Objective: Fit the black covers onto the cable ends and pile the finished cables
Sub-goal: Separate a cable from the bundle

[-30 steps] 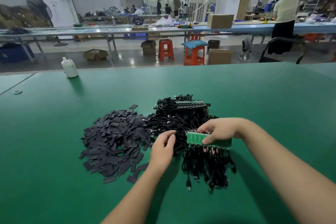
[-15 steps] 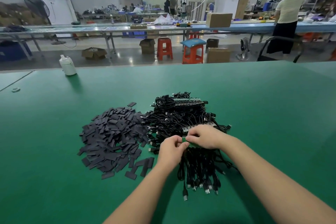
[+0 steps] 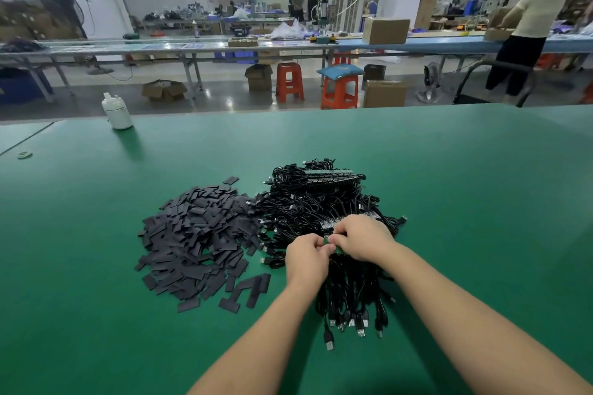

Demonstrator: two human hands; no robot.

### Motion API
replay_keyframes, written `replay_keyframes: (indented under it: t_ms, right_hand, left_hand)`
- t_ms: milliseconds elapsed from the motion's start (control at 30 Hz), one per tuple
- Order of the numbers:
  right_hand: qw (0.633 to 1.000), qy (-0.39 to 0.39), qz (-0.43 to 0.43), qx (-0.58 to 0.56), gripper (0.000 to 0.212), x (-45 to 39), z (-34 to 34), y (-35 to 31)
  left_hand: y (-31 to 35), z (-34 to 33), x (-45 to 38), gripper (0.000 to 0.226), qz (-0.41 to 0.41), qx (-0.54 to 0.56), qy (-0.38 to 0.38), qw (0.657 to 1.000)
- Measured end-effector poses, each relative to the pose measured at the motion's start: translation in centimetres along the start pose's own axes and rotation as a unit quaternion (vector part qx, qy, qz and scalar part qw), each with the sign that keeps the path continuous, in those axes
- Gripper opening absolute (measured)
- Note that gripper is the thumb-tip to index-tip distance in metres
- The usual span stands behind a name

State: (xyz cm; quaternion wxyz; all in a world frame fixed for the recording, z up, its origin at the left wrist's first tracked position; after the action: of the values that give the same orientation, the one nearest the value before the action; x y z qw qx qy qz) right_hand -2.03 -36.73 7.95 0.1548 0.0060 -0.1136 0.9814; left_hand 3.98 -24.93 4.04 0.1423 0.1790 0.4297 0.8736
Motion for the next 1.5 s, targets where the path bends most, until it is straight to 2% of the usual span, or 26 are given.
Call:
replay_keyframes:
  t_ms: [167,300,367,433,500,533,567,633,700,767,867,933,1100,1267,1333,1400,1500]
  right_hand:
    - [0.999,-0.025,-0.023,-0.001,0.033,-0.1,-0.4,0.6]
    - [0.996,-0.066,-0.015,-0.062,0.043,0.0,-0.9,2.7]
    - [0.995,-0.066,-0.032,-0.072,0.044,0.6,-0.4,4.7]
    - [0.998,-0.045,-0.048,-0.001,0.041,1.2,1.1,6.0]
    - [0.993,0.003,-0.043,0.107,0.035,1.5,3.2,5.6]
    - [0.991,0.046,-0.025,0.121,0.032,1.7,4.3,4.5]
    - [0.992,0.094,0.005,0.088,0.03,1.9,5.3,3.0]
    - [0.984,0.141,0.066,-0.09,0.03,2.0,5.8,-0.2]
    - [0.943,0.086,0.089,-0.31,0.034,1.9,3.9,-3.5]
    - [0.886,0.03,0.07,-0.458,0.04,1.8,1.4,-5.8]
    - [0.85,0.023,0.025,-0.526,0.059,1.7,-0.5,-6.6]
    - [0.841,0.026,0.022,-0.539,0.057,1.6,-1.6,-6.9]
    - [0.834,0.016,0.005,-0.551,0.028,1.6,-6.5,-7.0]
    - [0.836,0.026,-0.048,-0.546,0.025,1.4,-10.8,-7.6]
    - [0.825,0.034,-0.065,-0.56,0.023,1.2,-12.1,-7.9]
    - [0.813,0.045,-0.089,-0.574,0.021,1.2,-13.3,-7.6]
    - [0.805,0.056,-0.12,-0.579,0.018,1.6,-14.8,-6.6]
  left_hand:
    - [0.4,0.0,0.7,0.031,-0.018,-0.036,0.032,0.999]
    - [-1.1,1.5,-0.2,0.032,0.009,0.078,0.008,0.997]
    - [-1.1,3.2,-0.5,0.036,-0.019,0.072,0.003,0.997]
    - [-0.6,4.8,-0.4,0.04,-0.055,0.07,-0.018,0.996]
    - [0.0,5.7,0.1,0.035,-0.082,0.107,-0.079,0.988]
    - [0.6,5.9,0.6,0.029,-0.101,0.116,-0.119,0.981]
    - [1.3,6.0,1.3,0.021,-0.119,0.117,-0.159,0.973]
    - [2.8,6.0,2.6,0.007,-0.142,0.121,-0.223,0.957]
    - [4.1,6.2,3.4,0.008,-0.162,0.117,-0.245,0.949]
    - [5.1,6.5,3.6,0.011,-0.186,0.101,-0.237,0.948]
    - [4.7,6.7,2.9,0.021,-0.169,0.111,-0.235,0.951]
    - [3.3,6.8,1.9,0.024,-0.143,0.123,-0.218,0.958]
    - [-1.9,5.7,-0.3,0.016,-0.05,0.147,-0.221,0.963]
    - [-6.9,5.2,-1.3,0.03,0.037,0.141,-0.192,0.971]
    - [-8.4,4.9,-1.6,0.031,0.065,0.144,-0.162,0.974]
    - [-9.6,5.5,-2.0,0.026,0.079,0.135,-0.099,0.983]
    - [-10.2,8.4,-2.4,0.009,0.039,-0.039,0.062,0.997]
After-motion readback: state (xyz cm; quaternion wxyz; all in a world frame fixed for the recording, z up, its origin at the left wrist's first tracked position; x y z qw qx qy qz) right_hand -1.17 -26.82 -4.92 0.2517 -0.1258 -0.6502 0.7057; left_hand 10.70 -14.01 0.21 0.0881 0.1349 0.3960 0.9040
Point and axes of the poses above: each hand's wrist, its own x-axis away from the middle knuckle, its own z-axis out of the back of the hand, y = z × x, the point moved 10 cm from there along -x, towards the middle knuckle, and after that the axes turned 12 degrees about z, right-handed, at the moved point
